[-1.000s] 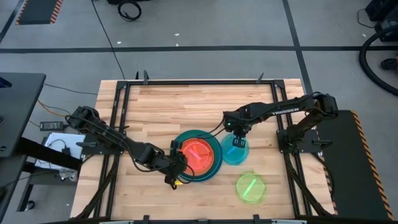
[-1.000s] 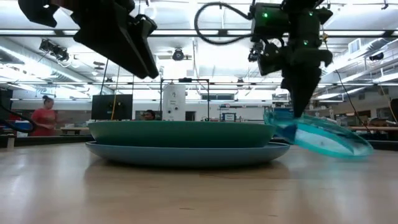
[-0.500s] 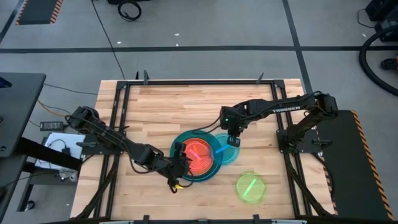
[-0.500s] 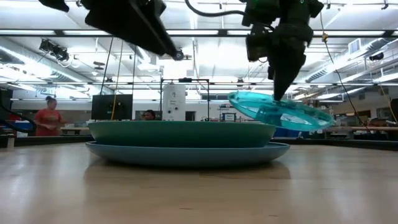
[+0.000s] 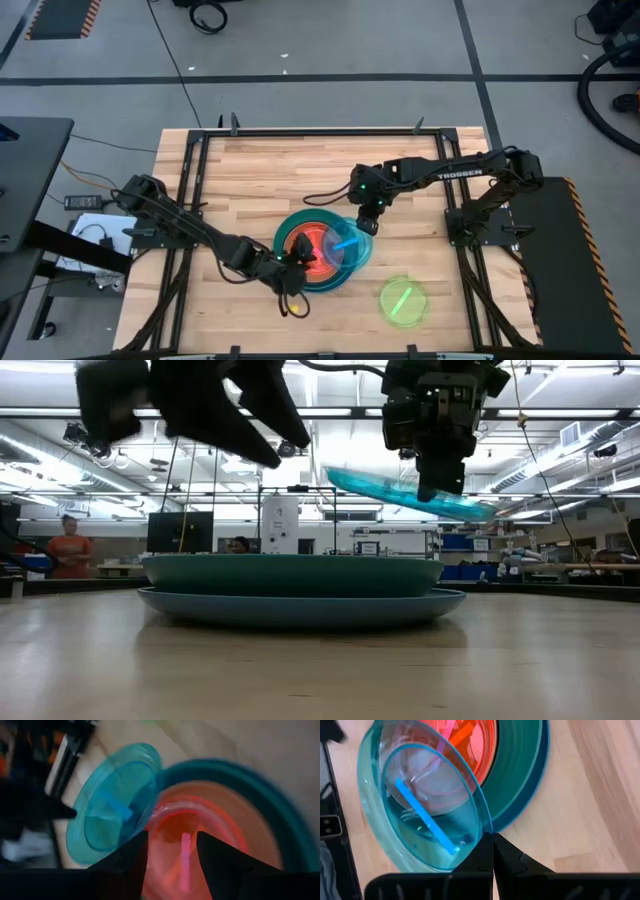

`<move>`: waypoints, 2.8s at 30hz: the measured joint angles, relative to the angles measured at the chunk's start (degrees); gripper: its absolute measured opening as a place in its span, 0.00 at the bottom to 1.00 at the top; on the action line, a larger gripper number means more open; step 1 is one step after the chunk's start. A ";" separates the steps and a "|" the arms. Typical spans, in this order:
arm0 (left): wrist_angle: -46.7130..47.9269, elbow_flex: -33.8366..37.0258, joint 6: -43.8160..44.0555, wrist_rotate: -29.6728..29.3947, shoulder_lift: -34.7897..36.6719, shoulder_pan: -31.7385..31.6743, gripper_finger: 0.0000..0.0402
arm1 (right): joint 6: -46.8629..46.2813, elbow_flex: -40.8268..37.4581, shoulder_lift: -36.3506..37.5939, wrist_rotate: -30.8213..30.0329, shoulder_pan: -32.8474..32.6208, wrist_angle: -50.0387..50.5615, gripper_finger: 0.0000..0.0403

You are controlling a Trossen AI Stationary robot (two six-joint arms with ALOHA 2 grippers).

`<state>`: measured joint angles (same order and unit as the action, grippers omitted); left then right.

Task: Stack plastic plates
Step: Stack the blue transparent plate on top of the pink transparent plate, then stack the green transparent plate on top of the blue transparent plate

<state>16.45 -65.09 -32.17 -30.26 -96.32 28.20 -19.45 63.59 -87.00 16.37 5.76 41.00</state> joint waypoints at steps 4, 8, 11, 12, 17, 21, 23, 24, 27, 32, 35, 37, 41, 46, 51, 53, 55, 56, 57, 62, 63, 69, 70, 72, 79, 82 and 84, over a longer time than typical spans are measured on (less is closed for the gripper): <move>-3.11 0.03 -10.62 -5.84 -2.13 0.09 0.44 | -0.54 0.00 0.00 0.27 0.07 -0.32 0.01; -5.76 0.01 -16.46 -6.14 -3.03 -0.67 0.44 | -1.00 0.00 0.00 0.29 0.06 -0.32 0.01; -6.10 0.03 -18.41 -5.87 -3.08 -1.48 0.44 | -1.04 0.00 0.00 0.33 0.06 -0.38 0.01; -5.97 0.03 -18.93 -5.79 -3.10 -1.79 0.44 | -1.02 0.00 -0.02 0.60 0.04 -0.40 0.01; -6.52 0.03 -19.14 -6.11 -3.23 -1.00 0.44 | -2.48 0.00 -0.02 1.32 -0.25 -2.19 0.01; -8.56 0.03 -18.95 -12.04 -2.54 2.74 0.44 | -4.77 0.00 -0.02 1.30 -0.51 -4.32 0.01; -7.48 0.01 -17.30 -14.47 -1.71 4.65 0.44 | -5.54 -0.01 -0.02 1.14 -0.51 -5.85 0.01; -7.08 0.03 -16.00 -14.93 -1.37 5.33 0.44 | -6.22 0.00 -0.02 0.59 -0.51 -6.42 0.01; -4.63 0.03 -11.52 -15.08 -0.26 6.92 0.44 | -7.06 -0.02 -0.04 -0.72 -0.80 -7.67 0.01; 1.70 0.05 -3.62 -15.04 3.15 8.75 0.44 | -8.80 -0.02 -0.05 -3.26 -2.67 -10.03 0.01; 3.01 0.05 -0.70 -15.04 5.00 8.81 0.44 | -9.36 -0.02 -0.07 -3.54 -3.51 -11.93 0.01; 2.81 0.05 0.38 -14.53 6.14 8.97 0.44 | -9.38 -0.02 -0.07 -5.00 -3.60 -12.36 0.01; 2.38 0.05 1.23 -13.42 7.01 8.58 0.44 | -8.99 0.80 -2.02 -7.19 -3.46 -11.93 0.01; 2.26 0.05 2.06 -13.39 7.09 7.49 0.44 | -4.97 7.27 -9.02 -6.45 -3.97 -10.59 0.01; 2.20 0.05 3.72 -13.40 7.09 7.58 0.44 | 0.81 15.47 -15.64 -6.10 -3.93 -5.34 0.01; 2.20 0.05 4.78 -13.40 7.09 8.09 0.44 | 2.60 17.55 -17.83 -6.20 -3.70 -3.83 0.01; 2.40 0.05 6.22 -13.39 7.09 8.50 0.44 | 3.34 18.54 -19.40 -6.11 -3.67 -3.48 0.01; 2.46 0.05 6.72 -13.35 7.09 8.74 0.44 | 3.76 18.75 -19.98 -5.98 -3.69 -3.43 0.01; 2.42 0.05 7.34 -13.16 7.09 8.92 0.44 | 4.06 18.78 -20.52 -5.96 -3.62 -3.41 0.01; 2.30 0.05 9.32 -13.05 7.09 10.02 0.44 | 4.57 18.80 -22.39 -5.78 -2.96 -2.59 0.02; 2.27 0.05 9.68 -13.02 7.09 10.12 0.44 | 4.66 18.82 -22.63 -5.78 -2.83 -2.61 0.03; 2.05 0.05 11.48 -12.94 7.09 10.32 0.44 | 6.46 18.83 -22.38 -5.96 -2.65 -2.77 0.13; 1.97 0.05 11.59 -12.94 7.09 10.32 0.44 | 6.59 18.82 -22.26 -5.80 -2.64 -2.84 0.14; 1.92 0.05 11.59 -12.74 7.09 10.24 0.44 | 6.96 18.84 -21.86 -5.68 -2.62 -2.79 0.17; 1.19 0.78 14.35 -8.02 7.11 7.91 0.44 | 10.39 18.82 -17.20 -4.80 -2.84 1.93 0.18; 1.08 2.92 17.25 -5.99 7.11 6.55 0.44 | 13.05 18.76 -13.74 -5.82 -4.79 5.80 0.18; 0.81 4.77 19.70 -4.93 7.11 5.66 0.44 | 13.93 17.23 -11.11 -6.96 -6.84 6.06 0.18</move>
<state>17.27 -60.32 -12.47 -35.20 -89.21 33.86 -5.52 80.83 -98.11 9.42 -1.08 47.07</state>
